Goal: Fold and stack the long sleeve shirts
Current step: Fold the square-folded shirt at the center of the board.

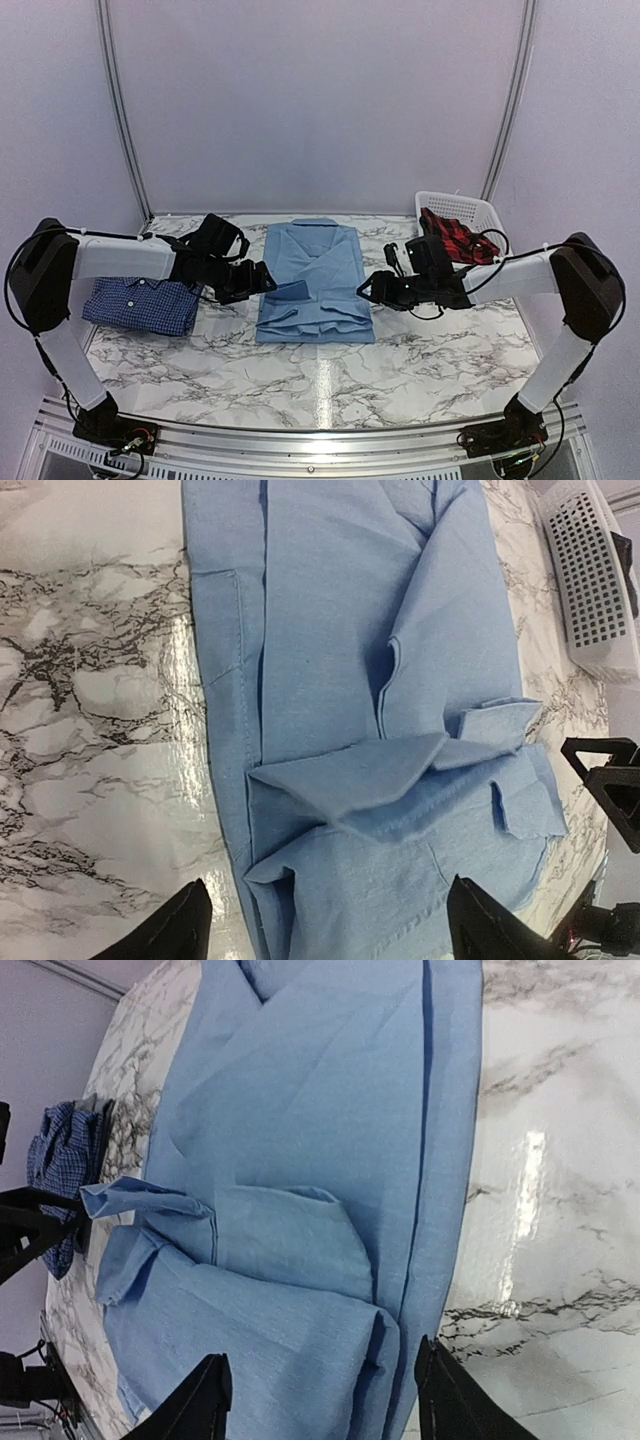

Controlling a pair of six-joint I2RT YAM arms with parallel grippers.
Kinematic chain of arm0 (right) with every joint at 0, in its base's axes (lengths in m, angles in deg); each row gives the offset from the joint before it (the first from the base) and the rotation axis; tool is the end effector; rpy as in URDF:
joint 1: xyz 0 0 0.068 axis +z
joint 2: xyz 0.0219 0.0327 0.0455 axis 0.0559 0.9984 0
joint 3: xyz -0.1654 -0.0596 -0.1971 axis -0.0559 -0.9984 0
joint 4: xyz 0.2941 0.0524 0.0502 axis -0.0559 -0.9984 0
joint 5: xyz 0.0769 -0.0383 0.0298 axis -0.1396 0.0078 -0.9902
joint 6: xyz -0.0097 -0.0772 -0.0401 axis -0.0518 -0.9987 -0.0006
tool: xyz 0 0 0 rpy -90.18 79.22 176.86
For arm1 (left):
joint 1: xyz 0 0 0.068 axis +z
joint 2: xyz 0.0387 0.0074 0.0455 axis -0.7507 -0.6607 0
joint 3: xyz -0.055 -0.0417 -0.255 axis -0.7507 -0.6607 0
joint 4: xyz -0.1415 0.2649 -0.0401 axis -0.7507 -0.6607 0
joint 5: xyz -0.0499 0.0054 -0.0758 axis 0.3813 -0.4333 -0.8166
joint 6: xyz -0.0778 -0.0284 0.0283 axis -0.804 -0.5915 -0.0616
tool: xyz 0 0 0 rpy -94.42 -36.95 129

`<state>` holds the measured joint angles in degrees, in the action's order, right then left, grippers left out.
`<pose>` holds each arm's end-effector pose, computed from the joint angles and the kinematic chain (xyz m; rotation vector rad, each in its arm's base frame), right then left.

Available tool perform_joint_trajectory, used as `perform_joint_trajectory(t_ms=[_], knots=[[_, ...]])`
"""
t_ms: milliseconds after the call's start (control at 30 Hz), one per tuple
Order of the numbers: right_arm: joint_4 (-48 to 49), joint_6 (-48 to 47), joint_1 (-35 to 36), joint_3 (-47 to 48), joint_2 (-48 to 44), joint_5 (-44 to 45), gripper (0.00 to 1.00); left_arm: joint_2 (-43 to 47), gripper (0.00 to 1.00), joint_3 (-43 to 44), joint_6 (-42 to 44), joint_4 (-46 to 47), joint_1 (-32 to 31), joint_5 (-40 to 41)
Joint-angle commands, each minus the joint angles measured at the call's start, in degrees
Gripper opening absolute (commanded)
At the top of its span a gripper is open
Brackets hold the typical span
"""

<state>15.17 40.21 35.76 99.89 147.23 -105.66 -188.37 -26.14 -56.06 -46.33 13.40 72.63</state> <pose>0.3231 0.2314 0.0912 -0.0531 2.4260 0.9218 0.3431 -0.2610 0.1253 0.0365 2.5139 -0.8114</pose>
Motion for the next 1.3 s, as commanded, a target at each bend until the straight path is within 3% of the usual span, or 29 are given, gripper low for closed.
perform_joint_trajectory(t_ms=[0,200,600,1000,1133,1267], knots=[[-5.6,-6.2,1.1,0.6,-6.4,4.8,0.62,4.5,0.85,-0.5,3.0,-3.9,0.2,0.0],[-13.5,-11.2,5.7,0.1,-10.3,9.6,0.62,9.9,0.83,-7.2,4.6,-4.6,-0.2,-2.0],[-15.2,-12.2,8.6,-2.2,-10.5,9.5,0.5,8.6,0.43,-11.2,3.0,-4.1,-3.8,-3.5],[-13.7,-11.9,9.0,-2.0,-7.2,8.3,0.43,4.2,0.29,-10.3,1.8,-0.5,-3.9,-4.4],[-13.3,-11.7,9.0,-1.3,-6.2,8.5,0.35,3.3,0.25,-9.7,1.4,0.7,-3.9,-5.0],[-13.3,-11.4,9.0,0.1,-5.5,9.3,0.2,2.8,0.16,-8.7,1.3,1.4,-3.9,-4.8]])
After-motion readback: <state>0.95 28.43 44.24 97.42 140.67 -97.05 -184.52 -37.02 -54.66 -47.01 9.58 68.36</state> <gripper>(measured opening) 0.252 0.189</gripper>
